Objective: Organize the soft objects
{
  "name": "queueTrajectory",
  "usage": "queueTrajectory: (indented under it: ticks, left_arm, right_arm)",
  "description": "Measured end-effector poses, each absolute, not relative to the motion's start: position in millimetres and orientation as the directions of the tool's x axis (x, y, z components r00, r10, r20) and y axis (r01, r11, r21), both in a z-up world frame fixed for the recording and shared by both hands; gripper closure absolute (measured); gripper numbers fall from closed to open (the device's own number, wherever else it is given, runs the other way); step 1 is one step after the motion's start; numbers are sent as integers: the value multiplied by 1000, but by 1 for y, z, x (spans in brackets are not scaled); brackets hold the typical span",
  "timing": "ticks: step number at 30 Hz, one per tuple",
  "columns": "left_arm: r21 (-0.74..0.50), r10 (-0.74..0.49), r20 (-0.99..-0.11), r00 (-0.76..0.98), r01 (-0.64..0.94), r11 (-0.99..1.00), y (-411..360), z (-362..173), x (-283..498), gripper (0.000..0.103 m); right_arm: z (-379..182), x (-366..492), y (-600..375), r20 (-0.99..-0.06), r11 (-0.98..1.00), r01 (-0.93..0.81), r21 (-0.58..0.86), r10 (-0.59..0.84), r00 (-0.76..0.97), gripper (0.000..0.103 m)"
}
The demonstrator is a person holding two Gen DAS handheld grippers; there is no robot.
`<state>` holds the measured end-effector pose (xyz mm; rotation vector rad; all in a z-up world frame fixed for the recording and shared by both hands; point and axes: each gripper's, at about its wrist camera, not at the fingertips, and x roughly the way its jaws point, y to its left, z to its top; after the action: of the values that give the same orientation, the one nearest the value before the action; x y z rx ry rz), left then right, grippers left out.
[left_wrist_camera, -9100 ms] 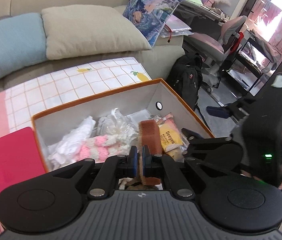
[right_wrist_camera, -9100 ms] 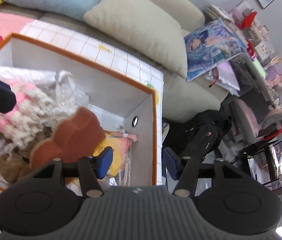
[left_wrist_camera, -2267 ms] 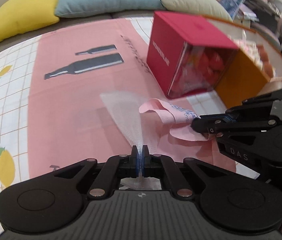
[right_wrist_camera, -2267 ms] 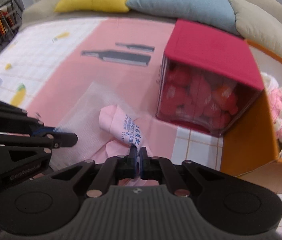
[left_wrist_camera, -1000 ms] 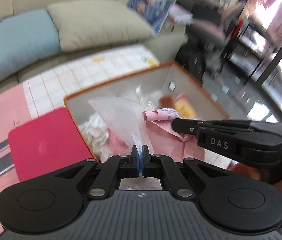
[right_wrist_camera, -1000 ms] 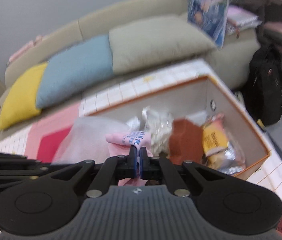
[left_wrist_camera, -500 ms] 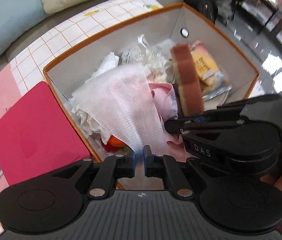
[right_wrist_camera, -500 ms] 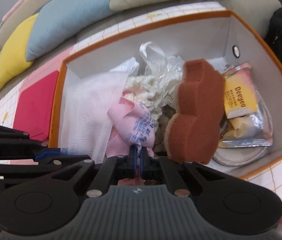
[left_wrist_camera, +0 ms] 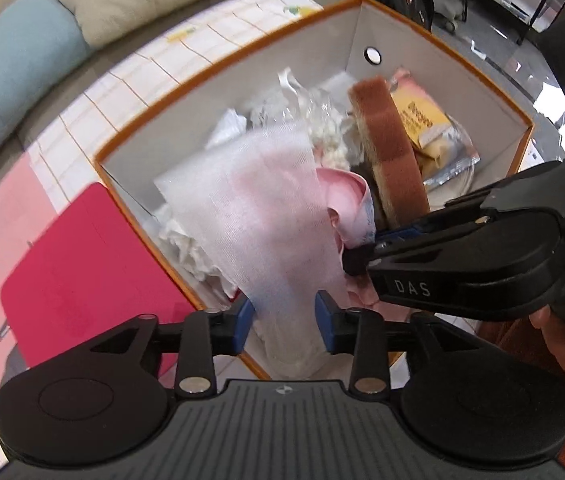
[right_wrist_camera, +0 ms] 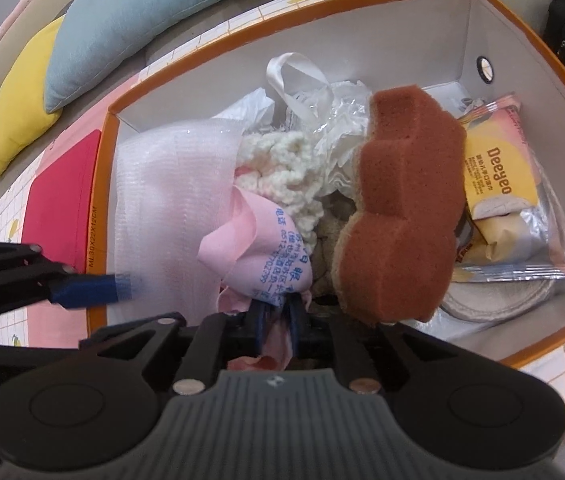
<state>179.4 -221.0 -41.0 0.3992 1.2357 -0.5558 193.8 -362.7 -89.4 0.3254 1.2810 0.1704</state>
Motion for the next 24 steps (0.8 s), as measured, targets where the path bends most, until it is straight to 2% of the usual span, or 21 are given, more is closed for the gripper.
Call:
queueTrajectory:
  ticks: [2,4,7,12,16,21,24]
  left_arm:
    - [-33,-201,-954,221,592,805,-217,-34,179,52]
    - [-46,-221,-948,228,590,806,-213,-25,177,48]
    - [-63,-261,-930,258,588,806,-206,-9,173,46]
    - [-87,-320,-891,322,571,816,-191,15,163,46]
    - [-88,-367,-838,403,564,821,-178,33,151,46]
    - [-58,-374,-773,512,530,846,-156,53,135,46]
    - [-53,-385,-728,568,513,857,-144,67,124,46]
  right_arm:
    - [-83,193,-364,-911,945,58,321,292,291,72]
    - [-75,194,-364,-910,948,56,313,283,302,71]
    - [-61,193,-364,-904,952,51,301,268,332,63]
    - [-28,183,-361,-882,959,37,281,242,405,60]
    - [-5,168,-351,-855,967,12,256,220,470,45]
    - [17,144,-332,-818,981,-30,194,178,547,43]
    - [30,129,-324,-787,985,-43,166,158,597,36]
